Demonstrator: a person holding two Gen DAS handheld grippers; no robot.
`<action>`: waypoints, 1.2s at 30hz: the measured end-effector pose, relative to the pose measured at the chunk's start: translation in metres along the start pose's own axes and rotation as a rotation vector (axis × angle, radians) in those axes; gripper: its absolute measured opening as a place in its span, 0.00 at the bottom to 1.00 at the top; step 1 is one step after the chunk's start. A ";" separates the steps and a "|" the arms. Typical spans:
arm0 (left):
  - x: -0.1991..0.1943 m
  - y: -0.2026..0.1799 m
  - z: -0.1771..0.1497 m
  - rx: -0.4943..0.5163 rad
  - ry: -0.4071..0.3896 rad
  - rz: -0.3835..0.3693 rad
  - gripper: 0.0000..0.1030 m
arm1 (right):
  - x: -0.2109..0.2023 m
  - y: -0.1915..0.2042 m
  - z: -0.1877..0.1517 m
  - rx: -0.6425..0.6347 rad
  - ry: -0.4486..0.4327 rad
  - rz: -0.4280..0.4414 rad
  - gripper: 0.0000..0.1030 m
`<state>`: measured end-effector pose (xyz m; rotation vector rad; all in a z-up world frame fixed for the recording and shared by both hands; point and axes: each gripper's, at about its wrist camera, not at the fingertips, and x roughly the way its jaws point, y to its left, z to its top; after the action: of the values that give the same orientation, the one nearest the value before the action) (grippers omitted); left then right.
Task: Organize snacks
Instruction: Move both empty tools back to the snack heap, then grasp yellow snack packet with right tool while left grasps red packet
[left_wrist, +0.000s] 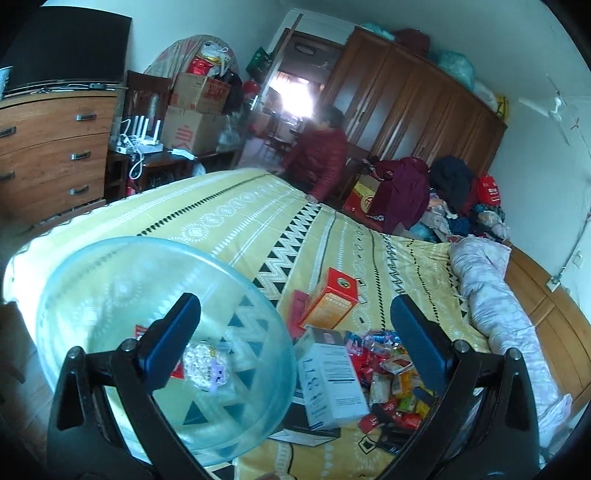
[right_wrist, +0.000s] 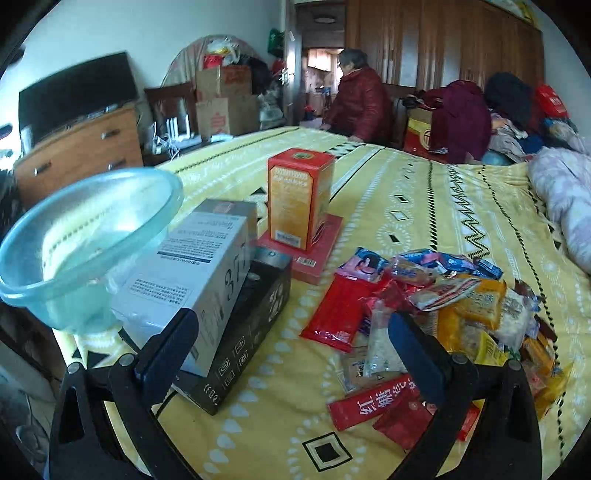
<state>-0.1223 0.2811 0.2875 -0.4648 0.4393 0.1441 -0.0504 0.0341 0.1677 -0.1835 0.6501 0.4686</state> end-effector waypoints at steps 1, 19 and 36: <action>0.002 0.001 -0.001 -0.003 0.005 -0.001 1.00 | 0.004 -0.004 0.001 0.022 0.005 -0.017 1.00; 0.048 -0.119 -0.058 0.265 0.192 -0.231 1.00 | -0.028 -0.068 -0.042 0.117 0.030 0.024 1.00; 0.186 -0.202 -0.263 0.422 0.728 -0.314 0.99 | 0.046 -0.250 -0.092 0.535 0.283 0.180 0.71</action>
<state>-0.0071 -0.0128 0.0752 -0.1483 1.0744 -0.4322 0.0509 -0.1976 0.0717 0.3234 1.0520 0.4289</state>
